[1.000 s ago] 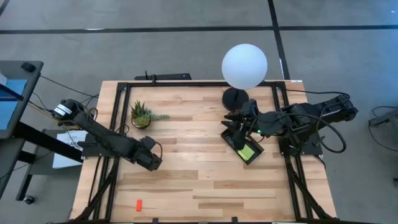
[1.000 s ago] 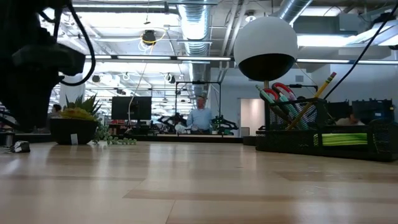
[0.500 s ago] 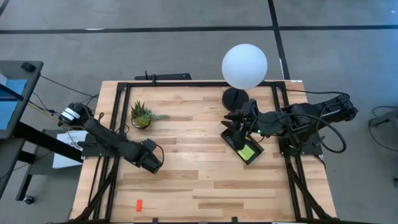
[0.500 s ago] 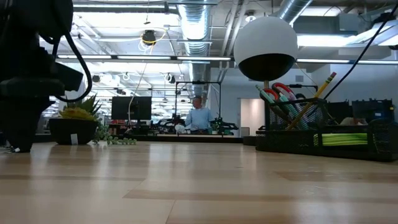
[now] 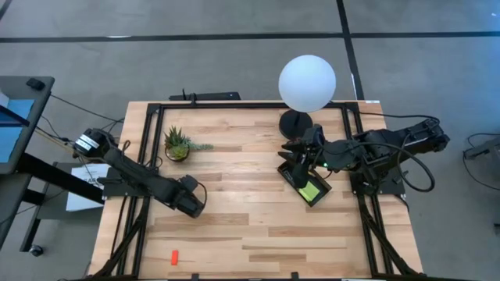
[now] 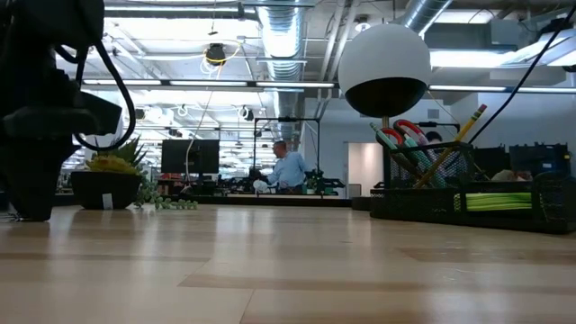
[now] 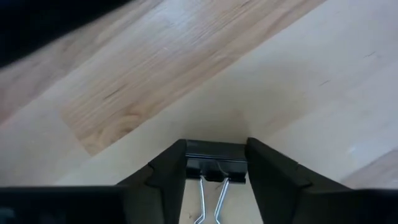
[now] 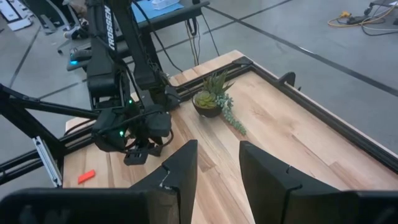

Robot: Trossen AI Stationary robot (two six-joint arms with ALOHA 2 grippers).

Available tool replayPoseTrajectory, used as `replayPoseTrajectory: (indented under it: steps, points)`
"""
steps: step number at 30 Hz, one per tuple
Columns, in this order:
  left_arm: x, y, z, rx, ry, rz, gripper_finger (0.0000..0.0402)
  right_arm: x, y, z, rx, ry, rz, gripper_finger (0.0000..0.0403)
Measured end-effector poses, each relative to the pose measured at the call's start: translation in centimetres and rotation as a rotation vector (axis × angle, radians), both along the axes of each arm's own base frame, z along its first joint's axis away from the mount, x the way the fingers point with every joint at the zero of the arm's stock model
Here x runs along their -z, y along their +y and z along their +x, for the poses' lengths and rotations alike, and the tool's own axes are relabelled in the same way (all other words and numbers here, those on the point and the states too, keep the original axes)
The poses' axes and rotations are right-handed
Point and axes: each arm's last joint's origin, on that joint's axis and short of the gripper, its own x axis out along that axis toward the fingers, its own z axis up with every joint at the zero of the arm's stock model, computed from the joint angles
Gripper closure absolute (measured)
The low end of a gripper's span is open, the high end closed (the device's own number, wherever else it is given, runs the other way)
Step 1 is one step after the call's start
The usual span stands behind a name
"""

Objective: Pick and place office supplies into organizer
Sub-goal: Put the black binder clip into the black desk organizer

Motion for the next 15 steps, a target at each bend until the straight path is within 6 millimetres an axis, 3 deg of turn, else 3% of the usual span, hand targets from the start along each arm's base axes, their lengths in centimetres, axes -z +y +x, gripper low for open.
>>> replayPoseTrajectory:
  steps: [3, 9, 12, 15]
  points:
    - [0.1, 0.0, -0.1, -0.007, -0.001, -0.001, 0.0275, 0.0, 0.0, 0.0, 0.000, 0.001, 0.000, 0.0290]
    - [-1.0, 0.5, 1.2, -0.036, -0.022, -0.003, 0.0274, 0.0, 0.0, 0.0, 0.000, -0.001, 0.000, 0.0290]
    - [-2.0, 1.1, 3.1, -0.071, -0.156, 0.043, 0.0267, -0.1, 0.0, 0.1, 0.002, -0.014, 0.007, 0.0290]
    - [-3.7, 2.0, 6.0, -0.100, -0.407, 0.109, 0.0270, -0.3, 0.1, 0.2, 0.009, -0.043, 0.033, 0.0290]
